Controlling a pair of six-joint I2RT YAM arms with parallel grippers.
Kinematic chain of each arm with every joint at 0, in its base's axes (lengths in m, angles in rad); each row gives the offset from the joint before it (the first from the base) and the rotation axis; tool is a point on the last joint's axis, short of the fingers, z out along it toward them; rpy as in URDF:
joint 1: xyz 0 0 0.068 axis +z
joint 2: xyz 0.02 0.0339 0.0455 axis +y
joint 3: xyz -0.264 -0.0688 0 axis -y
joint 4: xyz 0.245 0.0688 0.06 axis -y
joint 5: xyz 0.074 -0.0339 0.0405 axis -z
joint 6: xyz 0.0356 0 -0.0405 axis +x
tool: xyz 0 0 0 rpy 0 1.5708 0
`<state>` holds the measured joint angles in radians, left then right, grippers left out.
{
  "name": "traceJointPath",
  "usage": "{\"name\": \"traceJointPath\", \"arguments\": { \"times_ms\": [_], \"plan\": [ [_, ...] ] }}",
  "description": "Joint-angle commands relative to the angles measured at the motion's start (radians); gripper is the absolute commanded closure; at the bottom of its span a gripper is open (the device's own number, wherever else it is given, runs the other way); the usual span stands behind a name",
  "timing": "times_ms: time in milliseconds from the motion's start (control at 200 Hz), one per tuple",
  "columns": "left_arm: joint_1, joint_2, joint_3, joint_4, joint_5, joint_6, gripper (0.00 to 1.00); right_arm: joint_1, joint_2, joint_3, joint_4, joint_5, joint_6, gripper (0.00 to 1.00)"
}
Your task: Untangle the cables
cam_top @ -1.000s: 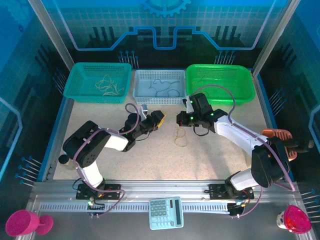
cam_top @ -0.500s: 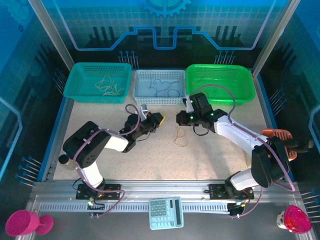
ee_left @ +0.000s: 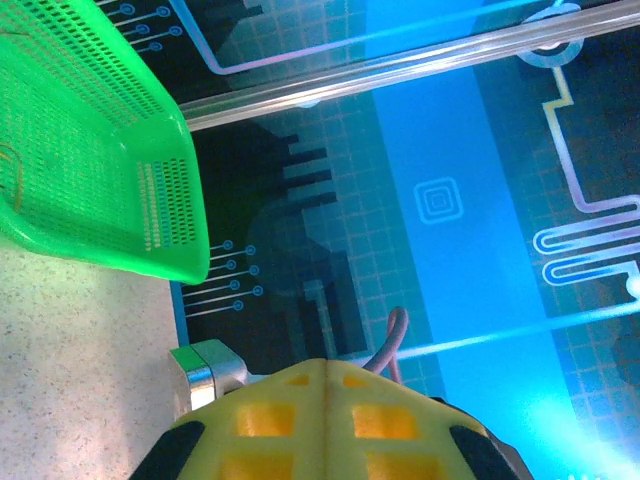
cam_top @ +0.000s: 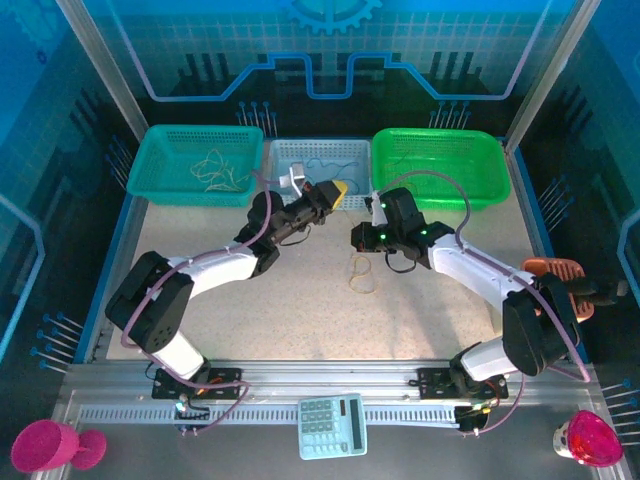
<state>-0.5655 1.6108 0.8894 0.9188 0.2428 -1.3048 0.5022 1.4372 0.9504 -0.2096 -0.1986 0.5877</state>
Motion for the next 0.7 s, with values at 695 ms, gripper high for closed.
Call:
{"name": "traceJointPath", "arguments": {
  "times_ms": [695],
  "plan": [
    [0.001, -0.119, 0.147, -0.112, 0.033, 0.043, 1.0, -0.08, -0.013, -0.115, 0.047, 0.043, 0.007, 1.0]
  ]
}}
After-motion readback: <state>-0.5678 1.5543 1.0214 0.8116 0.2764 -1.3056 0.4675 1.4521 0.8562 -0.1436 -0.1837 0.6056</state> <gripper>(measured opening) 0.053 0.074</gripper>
